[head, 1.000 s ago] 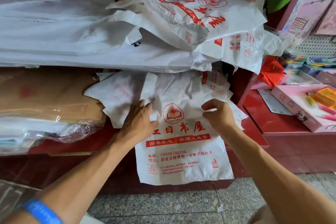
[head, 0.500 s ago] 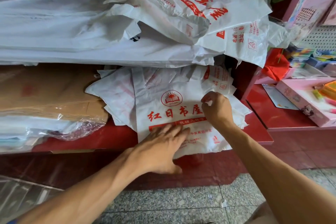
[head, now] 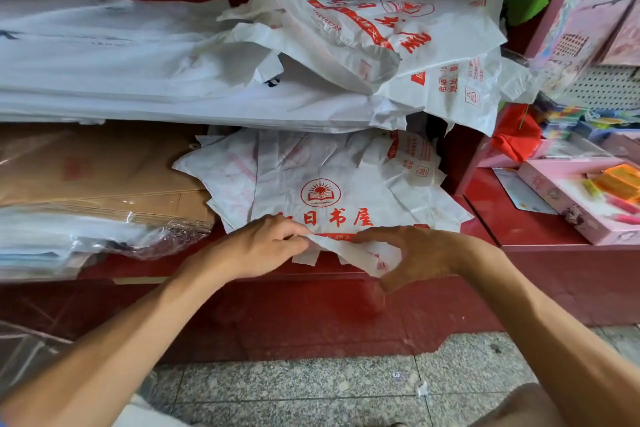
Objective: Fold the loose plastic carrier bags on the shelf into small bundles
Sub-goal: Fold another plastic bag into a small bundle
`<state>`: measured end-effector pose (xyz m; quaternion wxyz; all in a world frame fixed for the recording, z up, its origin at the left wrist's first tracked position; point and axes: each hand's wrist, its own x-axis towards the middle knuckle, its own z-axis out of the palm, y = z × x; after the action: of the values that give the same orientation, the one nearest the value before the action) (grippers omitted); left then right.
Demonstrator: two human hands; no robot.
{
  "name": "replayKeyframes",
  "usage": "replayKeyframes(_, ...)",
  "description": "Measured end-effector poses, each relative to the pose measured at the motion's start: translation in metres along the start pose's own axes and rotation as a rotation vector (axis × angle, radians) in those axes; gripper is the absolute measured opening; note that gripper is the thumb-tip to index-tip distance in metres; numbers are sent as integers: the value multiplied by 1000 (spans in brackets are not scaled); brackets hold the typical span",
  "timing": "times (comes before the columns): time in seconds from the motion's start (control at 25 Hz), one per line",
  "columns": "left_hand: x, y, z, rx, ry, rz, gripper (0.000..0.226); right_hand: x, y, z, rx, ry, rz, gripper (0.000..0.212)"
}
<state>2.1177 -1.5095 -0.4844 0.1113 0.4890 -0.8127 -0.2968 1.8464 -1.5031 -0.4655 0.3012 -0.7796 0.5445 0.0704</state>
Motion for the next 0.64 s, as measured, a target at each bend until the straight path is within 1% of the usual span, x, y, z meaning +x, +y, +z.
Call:
replayKeyframes(0.04, -1, -3, -3, -21, 38, -6, 40, -2, -1, -2, -17, -7, 16, 77)
replayKeyframes(0.08, -2, -6, -6, -44, 68, -23, 46, -2, -1, -4, -23, 40, 0, 56)
replayKeyframes(0.12, -2, -11, -8, -62, 87, -62, 48, 0, -1, -5, -5, 121, -9, 27)
replayKeyframes(0.16, -3, -16, -11, -84, 94, -103, 45, 2, 2, -7, 52, 202, -13, 6)
replayKeyframes(0.24, -4, -27, -17, -159, 108, -184, 22, 8, 12, -9, 177, 276, 59, 24)
replayKeyframes(0.28, -6, -30, -18, -209, 110, -219, 15, 10, 20, -10, 227, 282, 123, 26)
replayKeyframes(0.36, -5, -36, -14, -291, 143, -282, 19, 11, 32, -11, 314, 297, 213, 24)
replayKeyframes(0.48, 0, -33, -3, -339, 147, -349, 12, 14, 44, -10, 337, 352, 303, 28)
replayKeyframes(0.56, 6, -33, 3, -285, 179, -386, 14, 14, 47, -9, 318, 388, 318, 32)
replayKeyframes(0.64, 10, -32, 6, -176, 218, -434, 20, 14, 48, -6, 316, 416, 319, 35)
